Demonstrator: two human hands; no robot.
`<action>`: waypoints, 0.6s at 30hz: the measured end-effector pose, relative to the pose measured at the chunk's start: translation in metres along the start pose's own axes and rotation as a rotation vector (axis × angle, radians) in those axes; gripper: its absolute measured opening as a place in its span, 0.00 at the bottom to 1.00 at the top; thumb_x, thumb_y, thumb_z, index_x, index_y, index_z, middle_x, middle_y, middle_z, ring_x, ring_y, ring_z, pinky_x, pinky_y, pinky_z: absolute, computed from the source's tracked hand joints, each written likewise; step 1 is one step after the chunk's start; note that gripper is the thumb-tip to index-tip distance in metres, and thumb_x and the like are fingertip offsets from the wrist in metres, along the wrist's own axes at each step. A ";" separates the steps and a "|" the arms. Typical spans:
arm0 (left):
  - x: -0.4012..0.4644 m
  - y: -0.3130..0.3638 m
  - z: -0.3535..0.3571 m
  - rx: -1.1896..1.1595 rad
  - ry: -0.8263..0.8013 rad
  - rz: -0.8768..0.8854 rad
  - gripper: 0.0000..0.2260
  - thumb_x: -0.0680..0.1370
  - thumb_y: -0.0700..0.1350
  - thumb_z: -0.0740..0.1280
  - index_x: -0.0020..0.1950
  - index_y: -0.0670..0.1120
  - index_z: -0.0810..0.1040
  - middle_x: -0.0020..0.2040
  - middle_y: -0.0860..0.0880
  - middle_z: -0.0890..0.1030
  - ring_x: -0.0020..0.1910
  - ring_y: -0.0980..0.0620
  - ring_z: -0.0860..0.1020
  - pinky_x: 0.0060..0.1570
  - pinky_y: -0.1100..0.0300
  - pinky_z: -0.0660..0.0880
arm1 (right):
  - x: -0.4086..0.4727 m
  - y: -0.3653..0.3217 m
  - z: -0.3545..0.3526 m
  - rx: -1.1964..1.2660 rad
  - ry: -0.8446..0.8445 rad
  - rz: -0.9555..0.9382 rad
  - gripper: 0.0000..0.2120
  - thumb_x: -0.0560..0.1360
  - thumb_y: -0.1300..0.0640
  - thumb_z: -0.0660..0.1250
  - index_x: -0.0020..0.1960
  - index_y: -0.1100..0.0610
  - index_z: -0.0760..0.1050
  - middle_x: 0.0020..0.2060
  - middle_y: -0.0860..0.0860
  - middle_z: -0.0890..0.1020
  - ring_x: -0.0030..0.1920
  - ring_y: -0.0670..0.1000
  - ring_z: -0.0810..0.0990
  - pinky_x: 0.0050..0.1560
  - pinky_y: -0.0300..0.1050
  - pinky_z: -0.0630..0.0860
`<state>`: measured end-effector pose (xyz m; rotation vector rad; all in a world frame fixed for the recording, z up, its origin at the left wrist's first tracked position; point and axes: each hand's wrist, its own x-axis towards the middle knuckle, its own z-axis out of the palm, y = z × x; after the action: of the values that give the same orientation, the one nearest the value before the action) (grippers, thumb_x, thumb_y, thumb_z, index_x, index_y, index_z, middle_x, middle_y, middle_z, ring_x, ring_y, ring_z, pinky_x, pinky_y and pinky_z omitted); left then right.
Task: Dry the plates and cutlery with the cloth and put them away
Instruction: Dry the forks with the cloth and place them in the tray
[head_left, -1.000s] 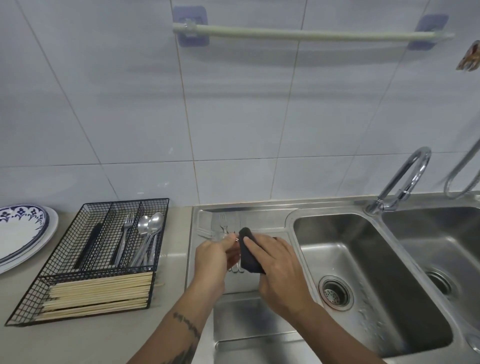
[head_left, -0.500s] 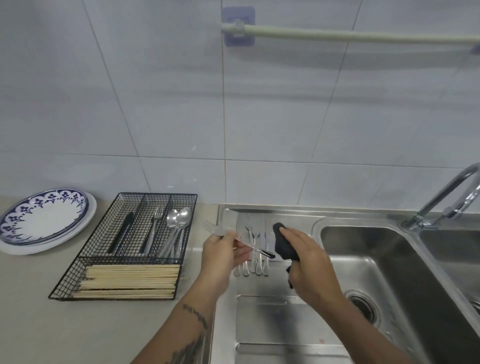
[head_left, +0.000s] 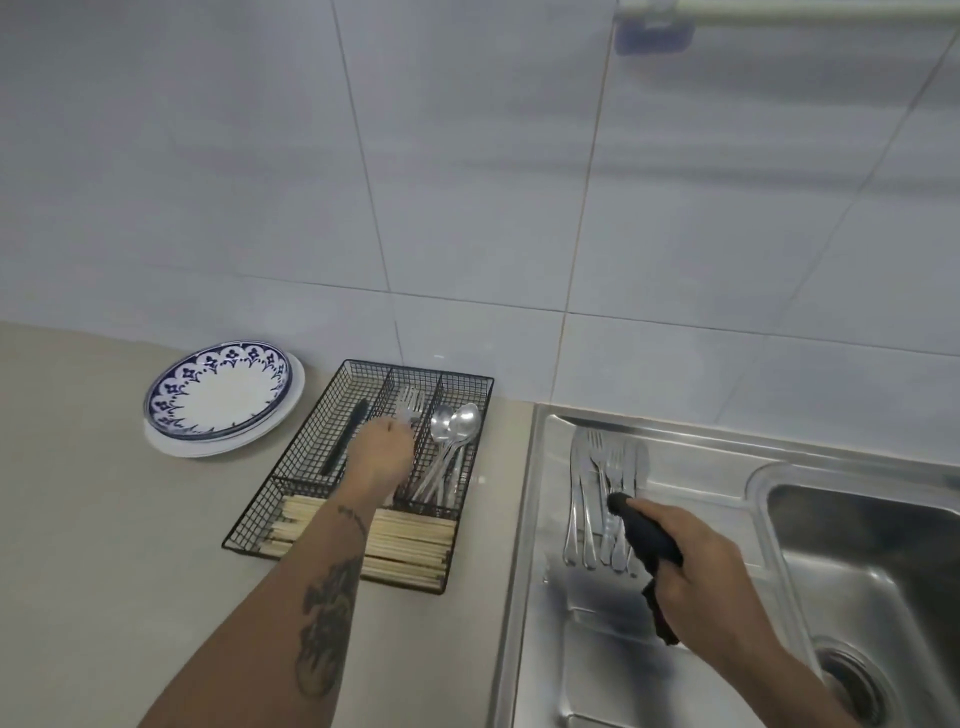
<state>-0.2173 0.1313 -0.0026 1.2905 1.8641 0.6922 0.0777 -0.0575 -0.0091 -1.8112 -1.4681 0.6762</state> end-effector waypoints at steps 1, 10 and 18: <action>0.011 -0.003 -0.005 0.085 0.020 0.026 0.14 0.83 0.47 0.57 0.54 0.42 0.80 0.46 0.42 0.83 0.36 0.50 0.76 0.37 0.57 0.72 | 0.002 0.001 0.000 0.009 0.008 0.004 0.37 0.68 0.76 0.58 0.62 0.39 0.76 0.40 0.39 0.80 0.36 0.47 0.80 0.38 0.44 0.78; 0.042 -0.017 0.007 0.383 -0.018 0.054 0.21 0.75 0.37 0.64 0.68 0.44 0.77 0.56 0.43 0.80 0.40 0.51 0.77 0.39 0.58 0.75 | 0.015 0.010 -0.011 0.087 0.110 0.091 0.34 0.70 0.76 0.58 0.59 0.41 0.79 0.37 0.40 0.81 0.34 0.52 0.82 0.28 0.40 0.76; -0.007 0.021 0.057 0.291 0.115 0.518 0.12 0.77 0.38 0.64 0.58 0.46 0.81 0.55 0.49 0.78 0.51 0.51 0.76 0.54 0.51 0.77 | 0.018 0.016 -0.023 0.040 0.167 0.080 0.30 0.70 0.75 0.58 0.61 0.46 0.78 0.41 0.41 0.79 0.39 0.52 0.79 0.42 0.51 0.80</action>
<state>-0.1576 0.1328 -0.0167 1.9988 1.7750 0.7874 0.1089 -0.0463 -0.0073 -1.8563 -1.2706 0.5740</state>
